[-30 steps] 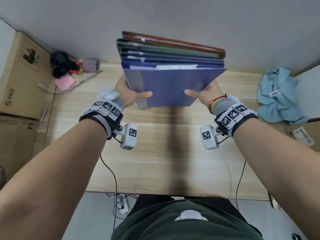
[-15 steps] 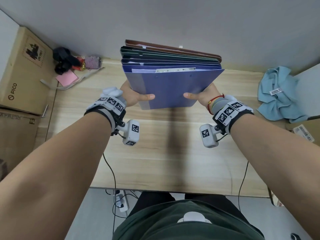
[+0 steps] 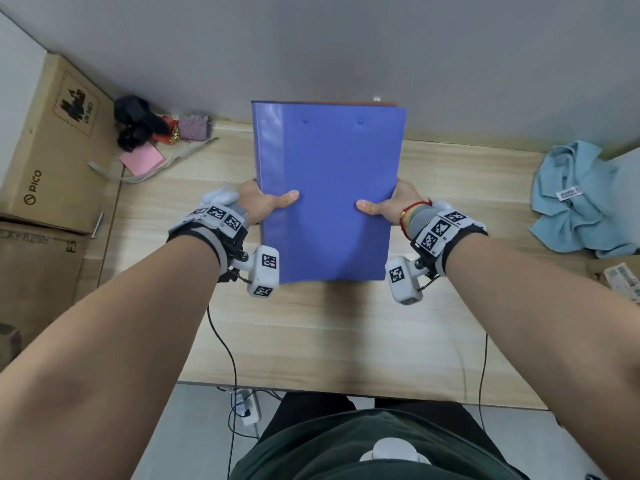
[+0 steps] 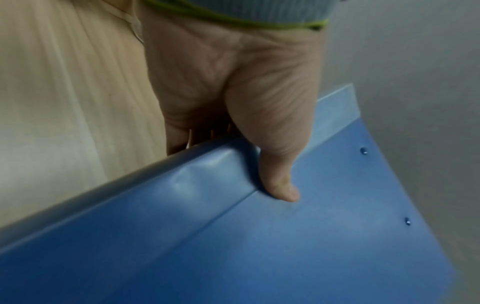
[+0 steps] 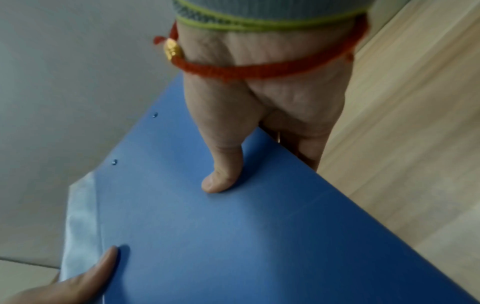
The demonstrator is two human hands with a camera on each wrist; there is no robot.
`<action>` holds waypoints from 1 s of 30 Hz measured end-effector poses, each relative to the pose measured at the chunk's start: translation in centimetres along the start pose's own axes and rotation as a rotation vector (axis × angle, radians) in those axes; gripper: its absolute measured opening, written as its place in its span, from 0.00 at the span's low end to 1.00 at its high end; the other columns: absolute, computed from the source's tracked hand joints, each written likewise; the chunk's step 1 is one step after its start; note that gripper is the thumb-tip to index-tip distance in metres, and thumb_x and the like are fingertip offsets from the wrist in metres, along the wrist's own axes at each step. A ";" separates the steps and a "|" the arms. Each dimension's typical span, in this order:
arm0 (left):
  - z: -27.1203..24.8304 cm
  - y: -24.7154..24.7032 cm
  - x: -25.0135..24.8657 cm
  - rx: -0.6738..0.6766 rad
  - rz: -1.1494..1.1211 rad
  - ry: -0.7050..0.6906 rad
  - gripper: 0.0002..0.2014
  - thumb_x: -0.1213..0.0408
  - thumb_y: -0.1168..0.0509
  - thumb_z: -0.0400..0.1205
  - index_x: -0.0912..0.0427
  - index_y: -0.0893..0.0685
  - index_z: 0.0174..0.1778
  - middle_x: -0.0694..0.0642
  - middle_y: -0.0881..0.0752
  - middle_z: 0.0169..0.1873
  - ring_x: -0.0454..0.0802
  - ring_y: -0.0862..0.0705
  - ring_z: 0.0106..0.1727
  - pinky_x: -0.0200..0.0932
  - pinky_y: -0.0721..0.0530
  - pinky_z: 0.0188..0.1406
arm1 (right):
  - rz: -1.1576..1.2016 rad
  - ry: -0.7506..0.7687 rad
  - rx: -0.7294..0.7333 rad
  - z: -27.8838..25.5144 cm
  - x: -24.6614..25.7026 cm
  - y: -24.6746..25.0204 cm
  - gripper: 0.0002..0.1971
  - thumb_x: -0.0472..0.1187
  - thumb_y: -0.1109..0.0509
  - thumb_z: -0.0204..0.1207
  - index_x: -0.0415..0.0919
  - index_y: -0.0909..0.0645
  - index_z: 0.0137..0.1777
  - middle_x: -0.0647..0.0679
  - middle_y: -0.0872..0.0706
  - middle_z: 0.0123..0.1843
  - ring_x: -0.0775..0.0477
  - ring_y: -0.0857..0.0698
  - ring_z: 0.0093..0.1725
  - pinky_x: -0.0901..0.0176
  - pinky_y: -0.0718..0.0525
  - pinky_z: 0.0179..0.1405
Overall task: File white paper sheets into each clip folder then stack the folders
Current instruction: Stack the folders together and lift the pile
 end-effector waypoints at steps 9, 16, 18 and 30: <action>7.0 1.9 6.9 -0.026 0.314 0.320 0.72 0.13 0.36 0.33 0.54 0.25 0.72 0.56 0.17 0.62 0.65 0.16 0.59 0.63 0.18 0.62 | -0.175 -0.265 0.041 3.9 -1.9 -5.6 0.44 0.65 0.17 0.44 0.49 0.21 0.62 0.51 0.13 0.61 0.38 0.14 0.59 0.42 0.16 0.62; 7.0 2.6 2.5 0.029 0.565 0.311 0.67 0.12 0.43 0.46 0.56 0.28 0.75 0.61 0.21 0.67 0.66 0.15 0.56 0.62 0.17 0.61 | -0.341 -0.335 -0.003 6.4 0.3 -5.9 0.39 0.63 0.18 0.58 0.43 0.22 0.66 0.47 0.15 0.65 0.36 0.18 0.65 0.45 0.21 0.67; 8.0 3.0 1.5 0.016 0.598 0.303 0.69 0.12 0.44 0.44 0.56 0.27 0.75 0.62 0.20 0.64 0.66 0.15 0.55 0.62 0.18 0.61 | -0.376 -0.352 -0.024 7.3 0.8 -5.7 0.37 0.62 0.20 0.63 0.41 0.24 0.67 0.46 0.17 0.66 0.36 0.19 0.66 0.51 0.23 0.63; 9.3 2.6 -0.3 0.010 0.735 0.347 0.53 0.20 0.39 0.65 0.59 0.27 0.76 0.64 0.15 0.59 0.65 0.16 0.57 0.59 0.19 0.64 | -0.585 -0.356 -0.125 8.6 1.9 -5.6 0.52 0.67 0.24 0.63 0.37 0.39 0.78 0.39 0.30 0.77 0.34 0.27 0.74 0.44 0.27 0.70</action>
Point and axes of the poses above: each hand's wrist, its own z-axis towards the middle knuckle, its own y-axis out of the back of the hand, x = y × z, the point moved 6 cm from there along z, towards the middle knuckle
